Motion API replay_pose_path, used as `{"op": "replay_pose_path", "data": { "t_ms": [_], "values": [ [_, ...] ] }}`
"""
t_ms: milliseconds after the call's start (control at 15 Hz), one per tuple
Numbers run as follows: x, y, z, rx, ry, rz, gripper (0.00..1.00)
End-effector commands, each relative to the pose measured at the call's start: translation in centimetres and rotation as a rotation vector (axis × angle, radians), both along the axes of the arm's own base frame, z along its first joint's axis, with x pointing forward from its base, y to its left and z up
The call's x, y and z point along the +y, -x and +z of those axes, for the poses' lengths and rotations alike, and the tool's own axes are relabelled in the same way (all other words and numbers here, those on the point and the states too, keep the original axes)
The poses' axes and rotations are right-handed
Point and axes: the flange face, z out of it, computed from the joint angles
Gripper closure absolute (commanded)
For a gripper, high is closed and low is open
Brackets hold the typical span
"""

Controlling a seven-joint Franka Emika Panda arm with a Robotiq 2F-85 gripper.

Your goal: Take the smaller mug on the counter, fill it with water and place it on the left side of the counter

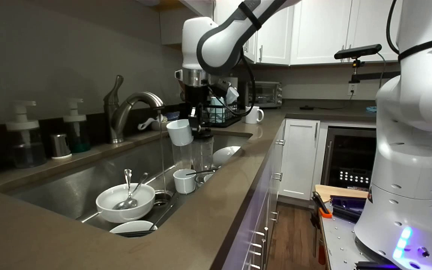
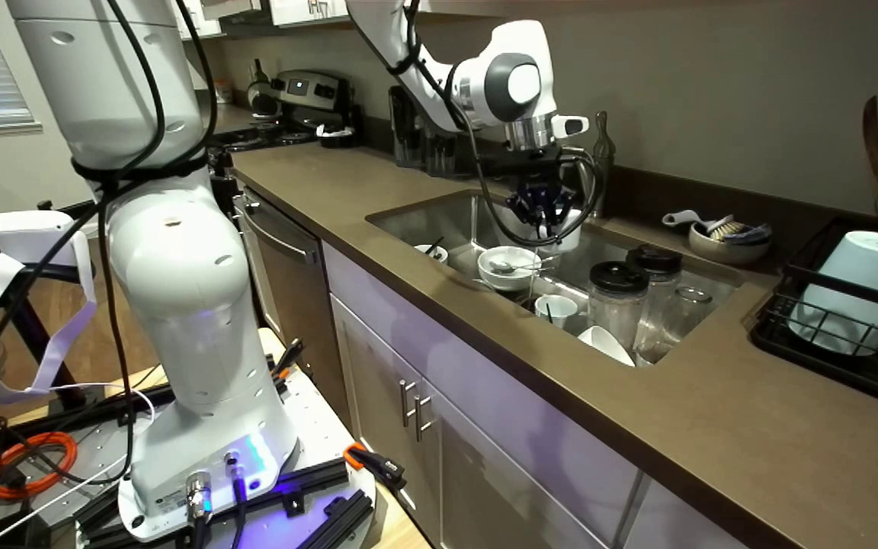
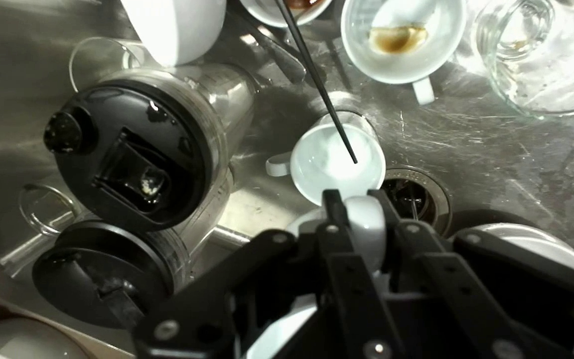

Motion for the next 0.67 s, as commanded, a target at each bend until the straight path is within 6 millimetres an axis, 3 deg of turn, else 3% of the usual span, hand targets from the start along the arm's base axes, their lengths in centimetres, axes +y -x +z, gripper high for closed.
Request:
{"op": "replay_pose_path", "data": {
  "t_ms": [0, 600],
  "values": [
    [0.5, -1.0, 0.8, -0.019, 0.008, 0.008, 0.96],
    [1.9, -1.2, 0.8, -0.010, -0.006, 0.044, 0.96]
  ]
}}
